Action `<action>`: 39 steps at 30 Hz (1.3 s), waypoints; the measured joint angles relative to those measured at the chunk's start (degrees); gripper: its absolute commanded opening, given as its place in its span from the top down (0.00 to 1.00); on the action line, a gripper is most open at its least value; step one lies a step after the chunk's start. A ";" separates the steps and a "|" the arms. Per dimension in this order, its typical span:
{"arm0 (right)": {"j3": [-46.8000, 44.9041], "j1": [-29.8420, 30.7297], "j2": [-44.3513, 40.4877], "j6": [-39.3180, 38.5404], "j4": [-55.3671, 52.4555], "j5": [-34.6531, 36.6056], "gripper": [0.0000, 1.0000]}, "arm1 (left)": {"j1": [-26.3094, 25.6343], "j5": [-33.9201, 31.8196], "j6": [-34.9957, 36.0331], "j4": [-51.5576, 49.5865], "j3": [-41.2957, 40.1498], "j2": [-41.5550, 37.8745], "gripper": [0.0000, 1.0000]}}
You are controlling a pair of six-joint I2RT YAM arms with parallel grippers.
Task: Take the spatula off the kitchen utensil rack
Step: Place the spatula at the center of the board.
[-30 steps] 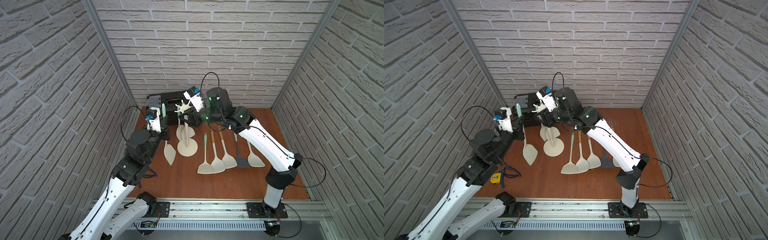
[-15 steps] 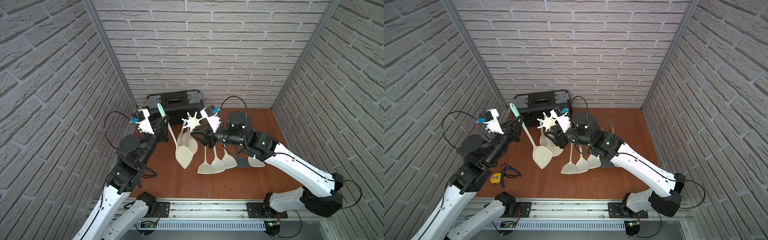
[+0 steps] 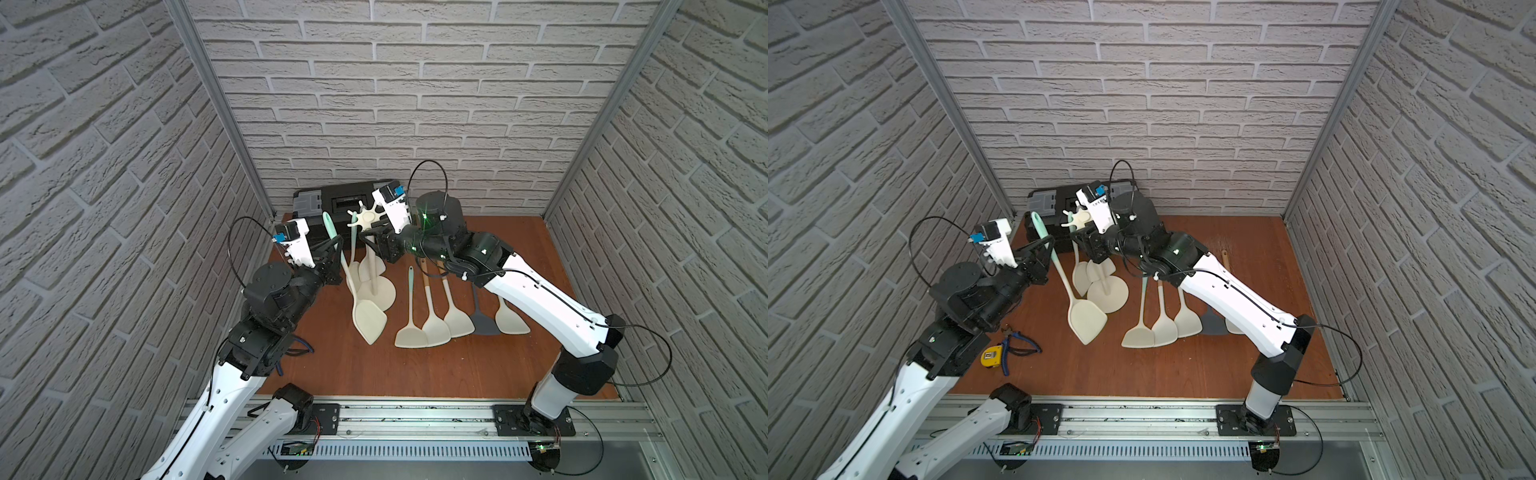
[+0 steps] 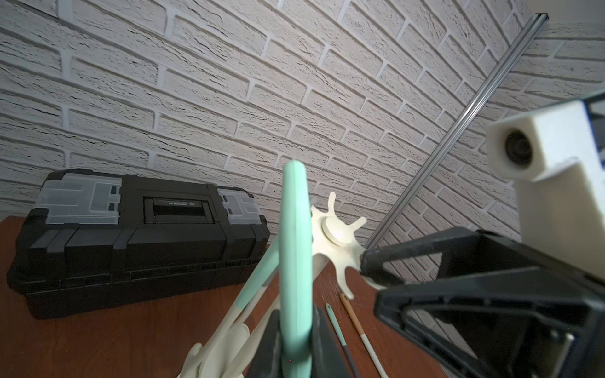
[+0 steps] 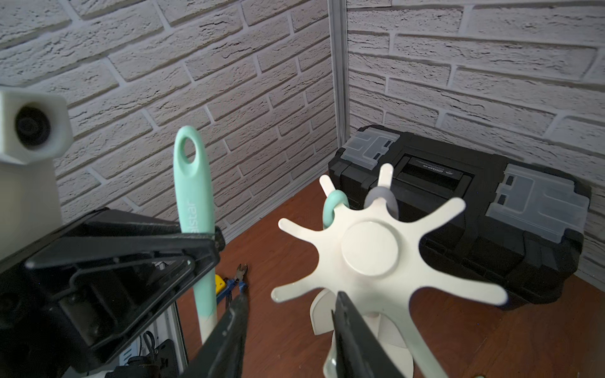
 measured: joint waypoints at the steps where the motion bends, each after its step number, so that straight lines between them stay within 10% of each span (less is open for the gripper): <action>1: 2.43 -0.31 1.11 0.22 -1.70 -0.81 0.47 | 0.11 -0.02 0.17 -0.39 0.02 -0.09 1.00; 11: 26.56 -2.67 8.81 4.55 -14.45 -10.34 0.43 | 0.50 0.22 0.52 -1.79 0.68 -0.02 1.00; 26: -20.26 0.98 -15.02 6.03 -2.60 -8.37 0.51 | 1.38 7.17 -3.56 -0.81 2.29 -0.33 1.00; 39: -17.25 9.18 -9.38 4.52 3.61 -1.90 0.56 | 1.51 11.19 -11.10 5.46 -1.53 0.11 1.00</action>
